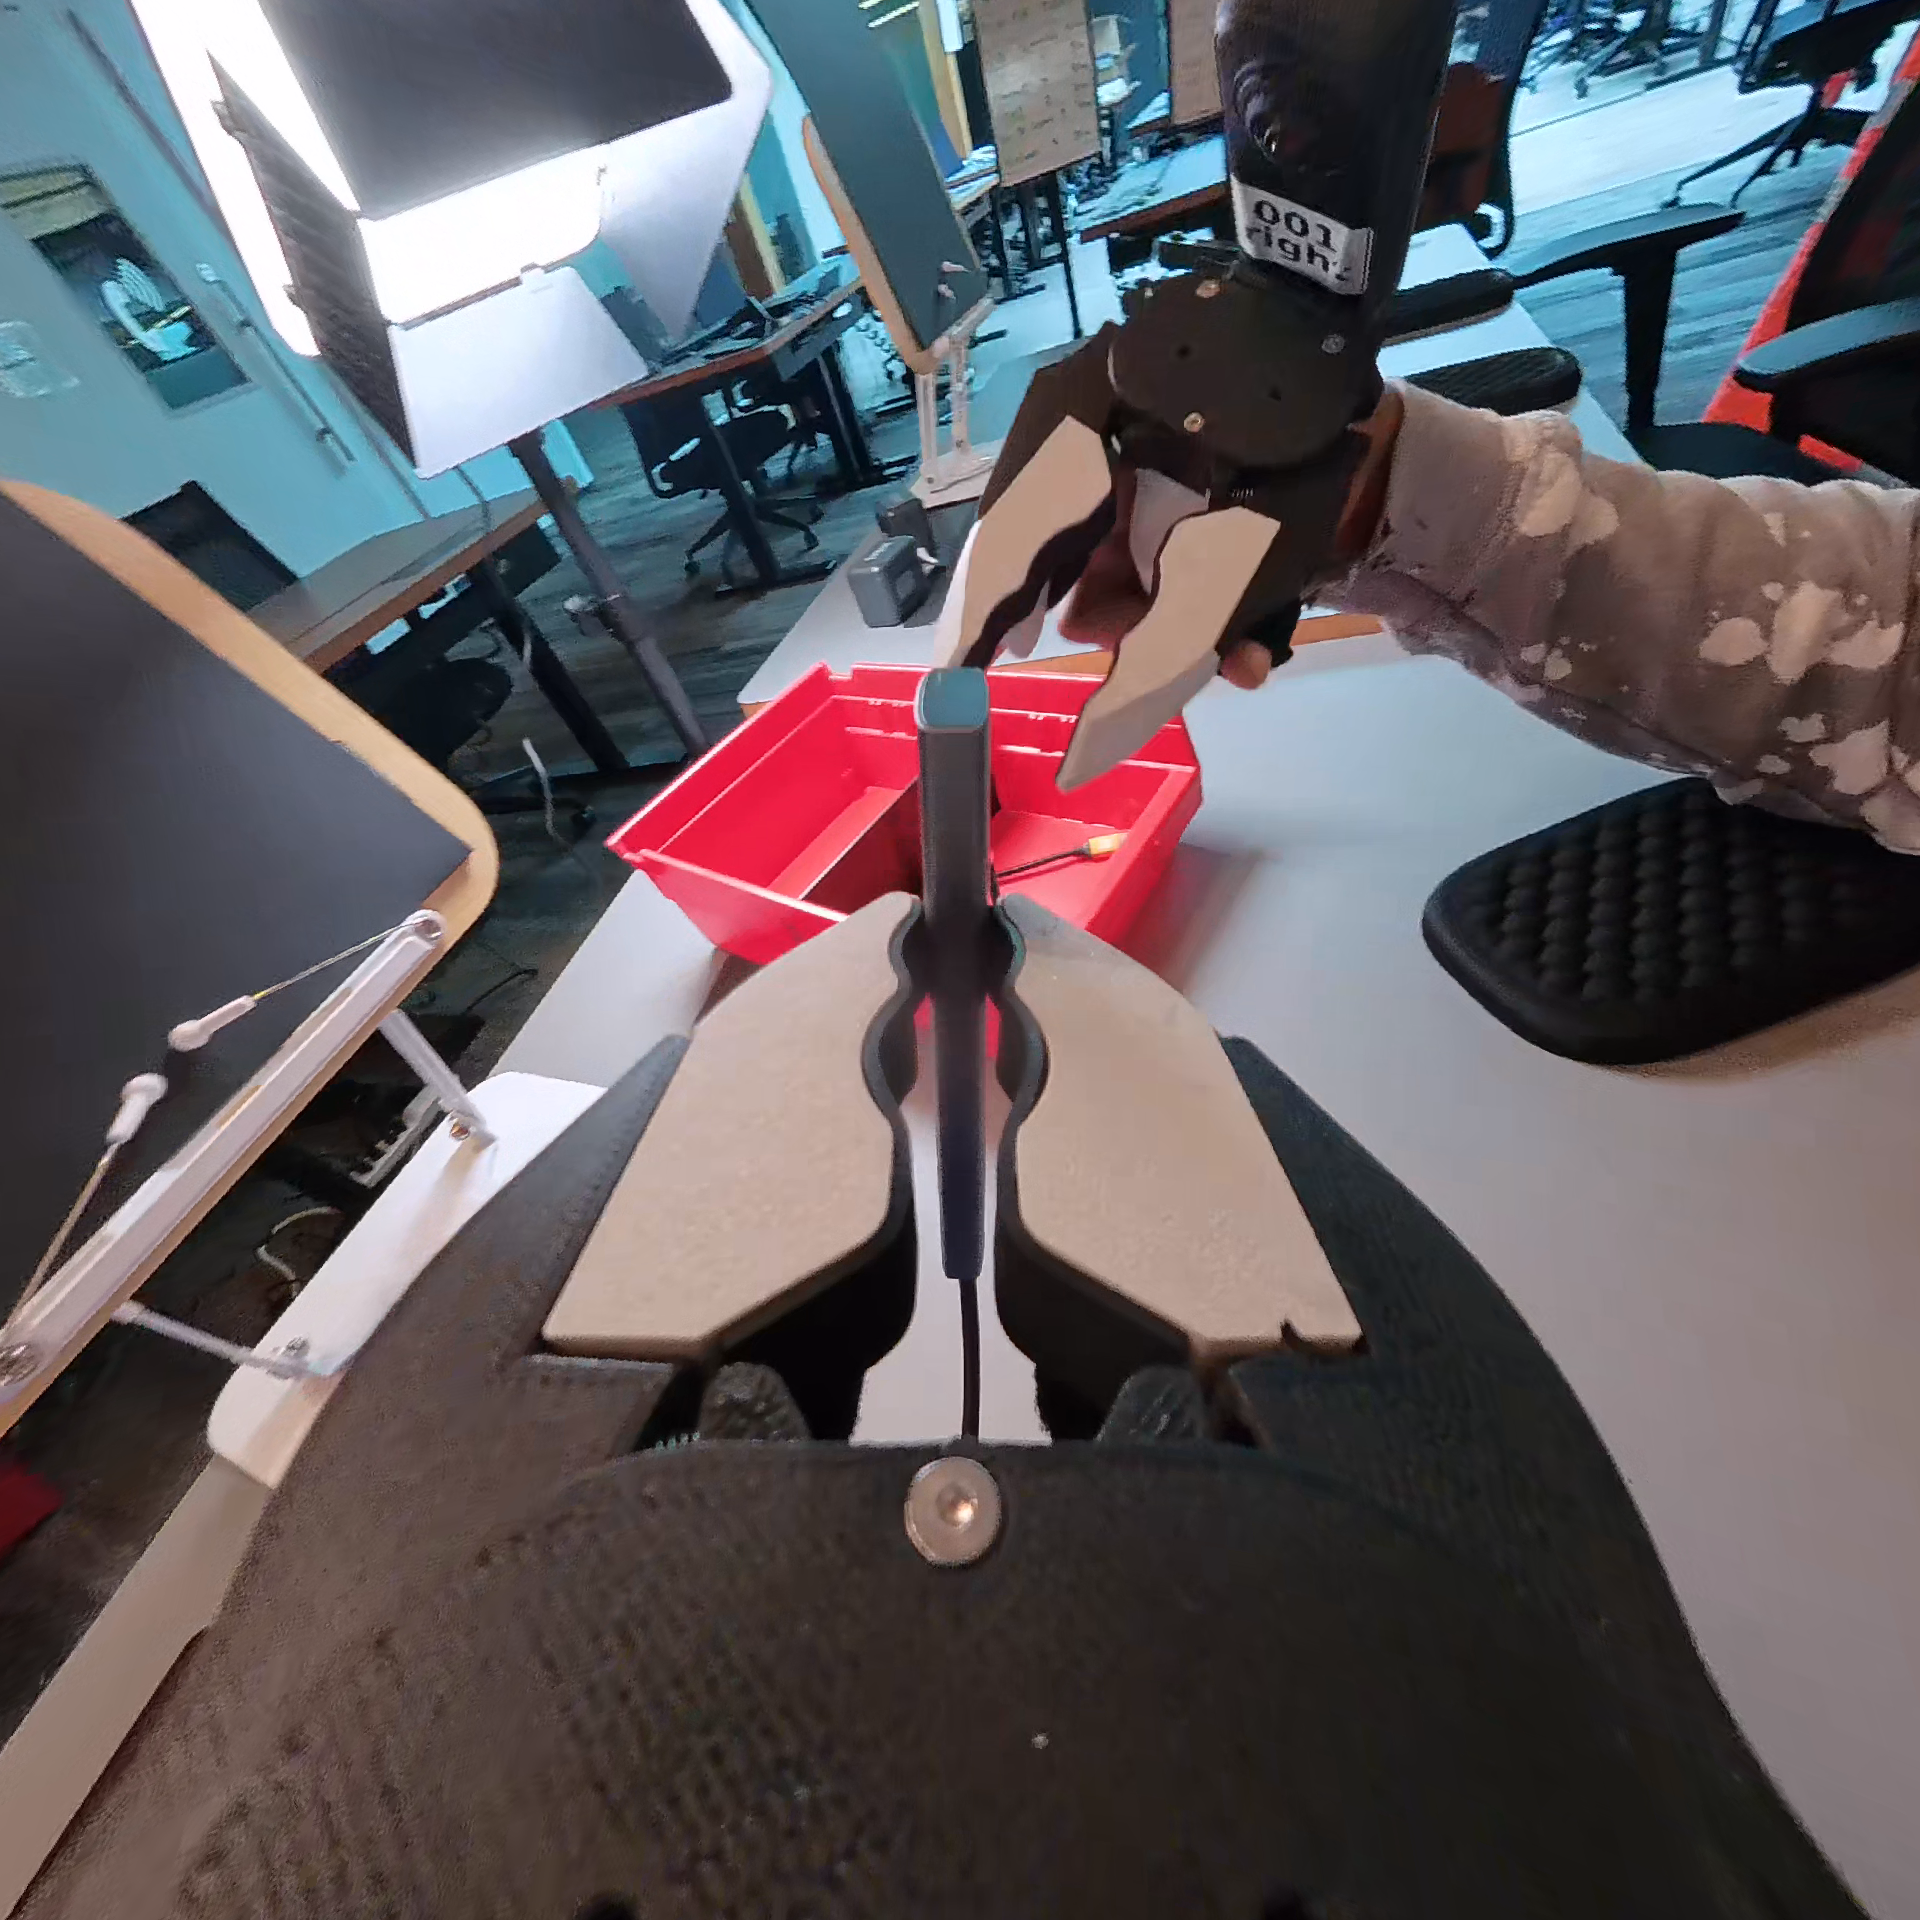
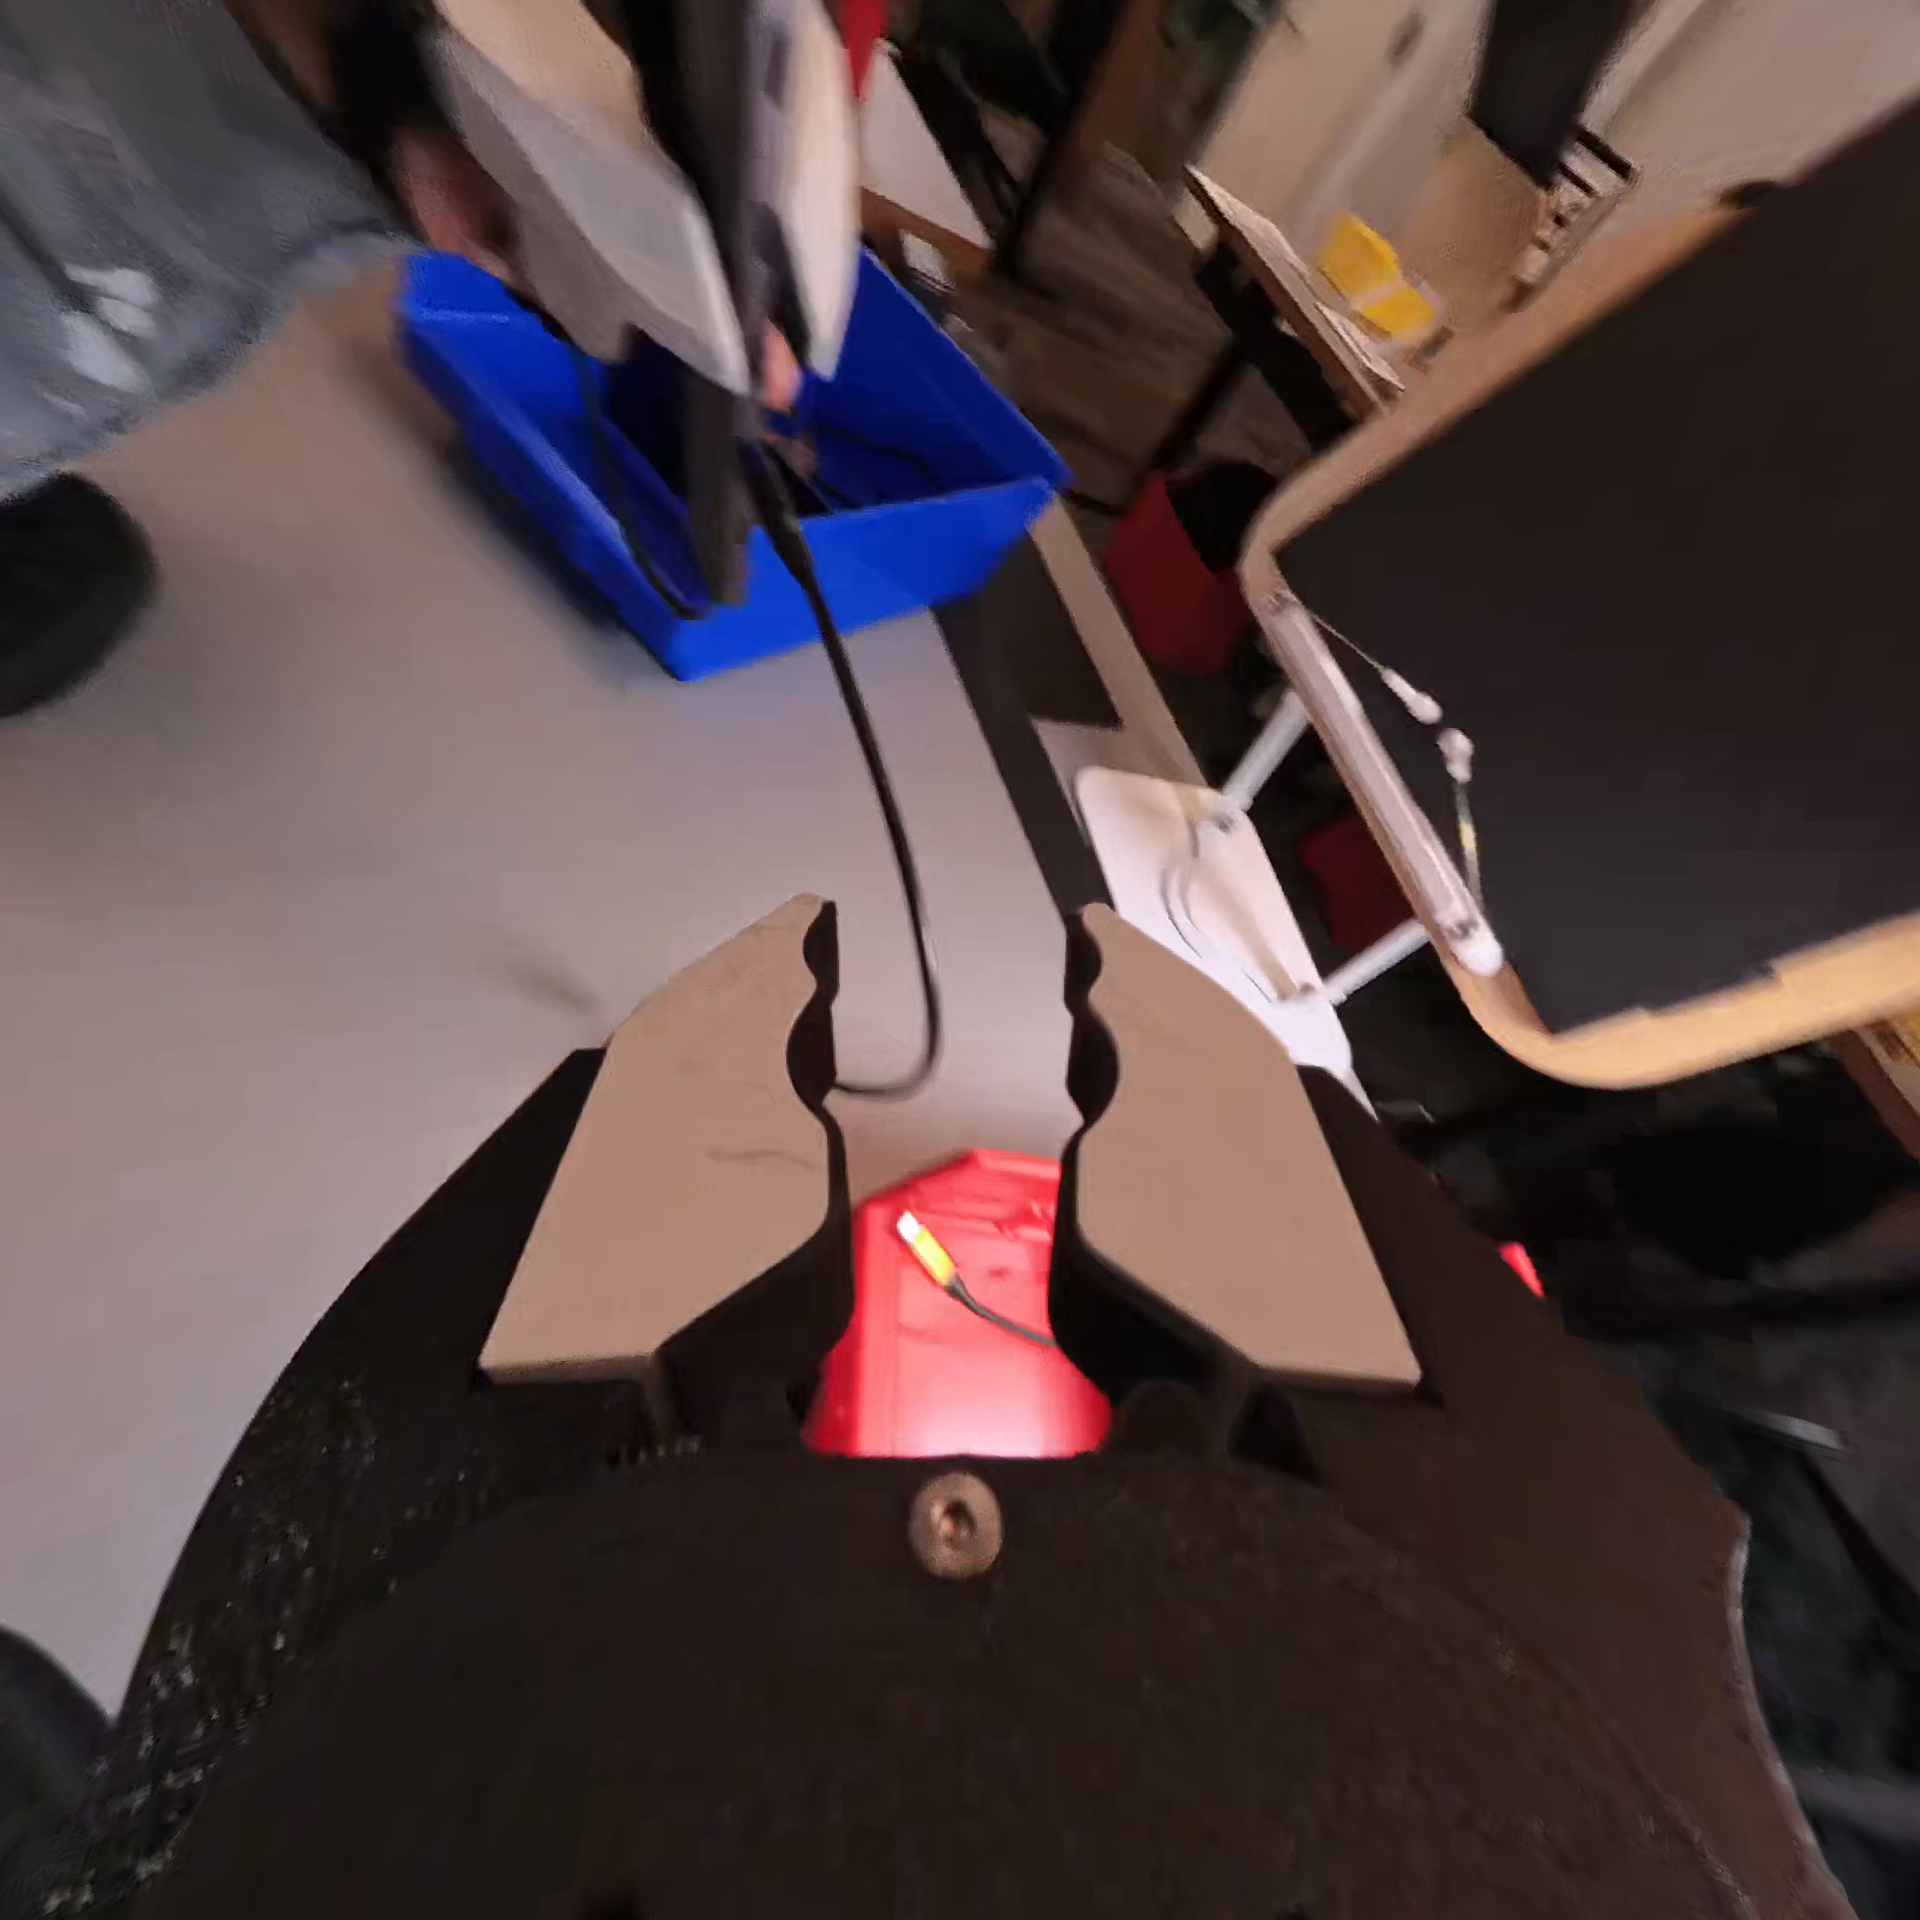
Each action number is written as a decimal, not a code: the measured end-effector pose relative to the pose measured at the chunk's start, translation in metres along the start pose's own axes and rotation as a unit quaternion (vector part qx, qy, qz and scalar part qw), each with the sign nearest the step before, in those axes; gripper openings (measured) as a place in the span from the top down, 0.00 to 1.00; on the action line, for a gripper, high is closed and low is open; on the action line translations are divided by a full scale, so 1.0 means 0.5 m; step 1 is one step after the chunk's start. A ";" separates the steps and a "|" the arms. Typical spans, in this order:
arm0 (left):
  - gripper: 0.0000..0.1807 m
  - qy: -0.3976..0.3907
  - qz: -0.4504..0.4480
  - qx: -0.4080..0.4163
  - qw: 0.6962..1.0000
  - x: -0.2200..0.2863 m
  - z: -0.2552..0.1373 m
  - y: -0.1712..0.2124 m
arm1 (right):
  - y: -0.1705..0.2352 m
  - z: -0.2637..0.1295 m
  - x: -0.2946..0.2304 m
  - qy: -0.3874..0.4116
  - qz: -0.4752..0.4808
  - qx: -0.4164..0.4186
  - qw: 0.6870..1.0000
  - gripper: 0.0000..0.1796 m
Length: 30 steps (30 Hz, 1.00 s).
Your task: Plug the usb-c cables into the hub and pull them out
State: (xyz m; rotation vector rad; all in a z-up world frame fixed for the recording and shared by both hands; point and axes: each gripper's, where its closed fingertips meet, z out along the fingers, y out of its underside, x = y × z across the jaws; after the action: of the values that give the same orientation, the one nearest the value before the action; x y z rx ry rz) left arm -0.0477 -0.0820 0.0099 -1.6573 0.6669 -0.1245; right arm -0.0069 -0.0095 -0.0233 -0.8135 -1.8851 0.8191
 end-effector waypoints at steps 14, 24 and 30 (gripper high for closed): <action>0.85 0.085 0.025 -0.011 0.996 0.082 0.042 0.002 | -0.071 0.075 -0.106 -0.088 -0.030 0.054 0.994 0.96; 0.94 0.086 0.088 -0.048 0.991 0.098 0.065 0.024 | -0.072 0.036 -0.118 -0.080 -0.035 0.064 0.994 0.96; 0.94 0.012 0.083 -0.095 0.992 0.019 0.005 0.060 | -0.024 -0.016 -0.076 -0.039 -0.006 0.047 0.998 0.96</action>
State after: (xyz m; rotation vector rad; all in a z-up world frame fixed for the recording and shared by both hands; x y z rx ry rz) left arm -0.0493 -0.0862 -0.0215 -1.7763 0.8538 0.0411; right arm 0.0124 -0.0446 -0.0283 -0.7208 -1.9030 0.9364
